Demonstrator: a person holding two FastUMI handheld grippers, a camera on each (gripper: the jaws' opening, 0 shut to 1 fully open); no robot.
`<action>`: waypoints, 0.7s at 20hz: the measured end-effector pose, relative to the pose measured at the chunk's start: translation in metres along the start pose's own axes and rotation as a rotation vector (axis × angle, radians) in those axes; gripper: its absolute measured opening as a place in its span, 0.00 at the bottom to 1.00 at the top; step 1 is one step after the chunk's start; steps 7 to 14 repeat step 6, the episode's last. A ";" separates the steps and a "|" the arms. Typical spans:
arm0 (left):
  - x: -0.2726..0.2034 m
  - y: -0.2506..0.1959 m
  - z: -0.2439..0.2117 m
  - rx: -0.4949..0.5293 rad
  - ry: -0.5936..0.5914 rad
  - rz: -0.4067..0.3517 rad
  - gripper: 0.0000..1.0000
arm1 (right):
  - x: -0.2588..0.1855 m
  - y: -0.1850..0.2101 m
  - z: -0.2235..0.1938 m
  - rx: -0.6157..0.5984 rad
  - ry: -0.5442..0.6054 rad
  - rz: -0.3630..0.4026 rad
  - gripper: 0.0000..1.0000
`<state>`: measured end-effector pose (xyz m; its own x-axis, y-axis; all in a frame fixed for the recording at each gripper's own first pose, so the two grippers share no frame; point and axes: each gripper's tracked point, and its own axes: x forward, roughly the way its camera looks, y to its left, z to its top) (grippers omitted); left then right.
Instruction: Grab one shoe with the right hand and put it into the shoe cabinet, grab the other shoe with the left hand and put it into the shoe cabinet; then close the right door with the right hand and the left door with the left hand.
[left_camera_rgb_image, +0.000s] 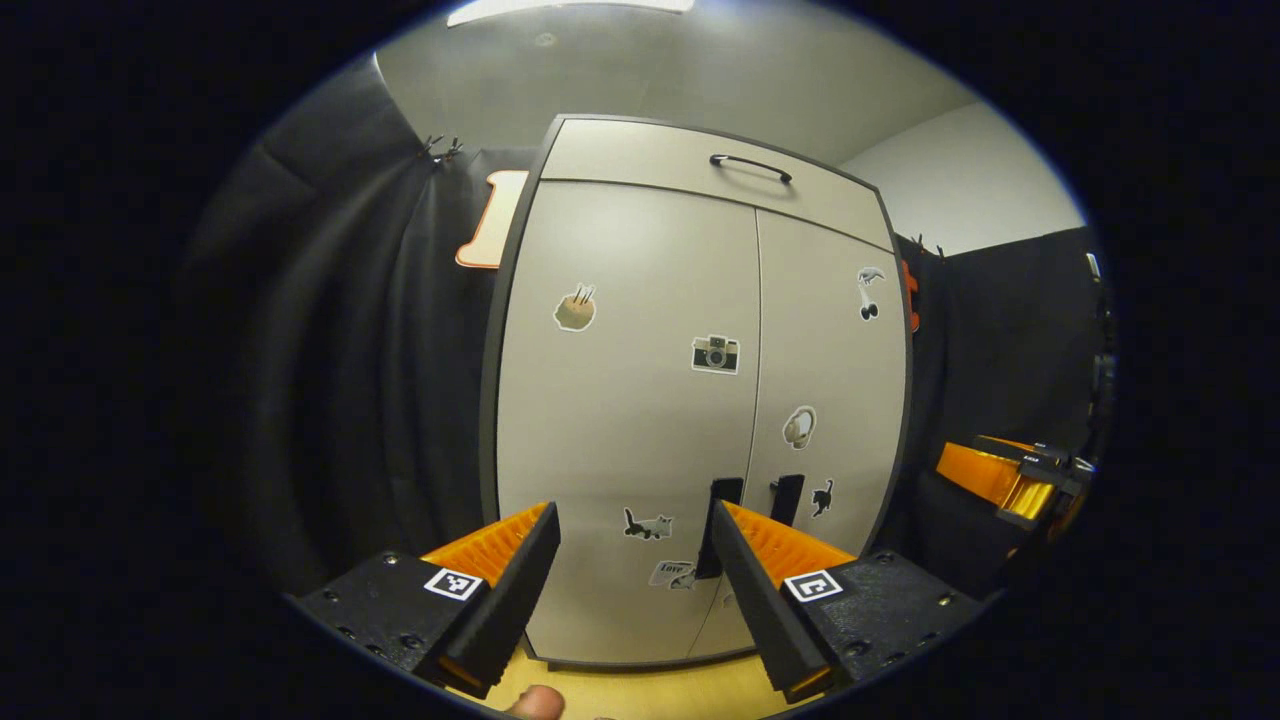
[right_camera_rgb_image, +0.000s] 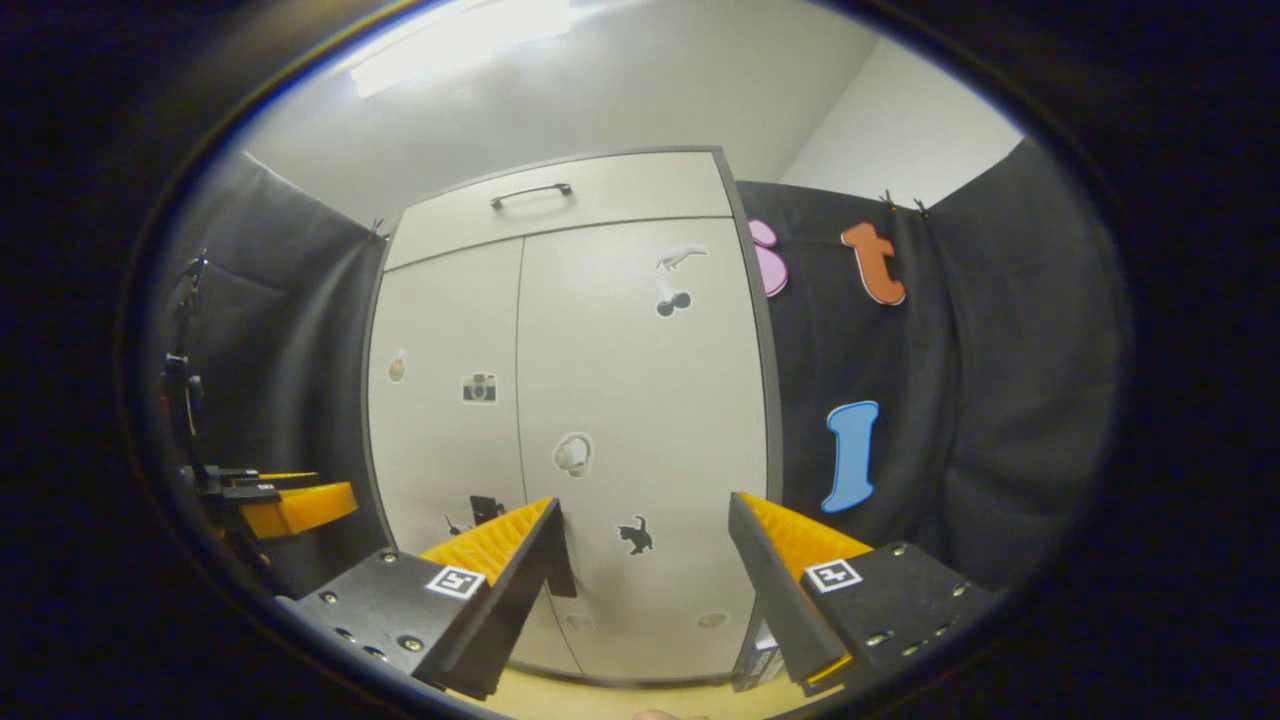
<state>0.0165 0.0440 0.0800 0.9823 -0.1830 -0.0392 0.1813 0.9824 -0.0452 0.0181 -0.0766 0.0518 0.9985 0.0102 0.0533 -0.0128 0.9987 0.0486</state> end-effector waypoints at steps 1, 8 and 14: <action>-0.008 0.002 0.000 -0.010 -0.004 0.009 0.94 | -0.006 0.003 -0.001 -0.005 0.001 0.001 0.97; -0.047 0.015 0.003 0.010 -0.012 0.033 0.94 | -0.031 0.022 -0.003 0.026 0.014 -0.004 0.97; -0.047 0.015 0.003 0.010 -0.012 0.033 0.94 | -0.031 0.022 -0.003 0.026 0.014 -0.004 0.97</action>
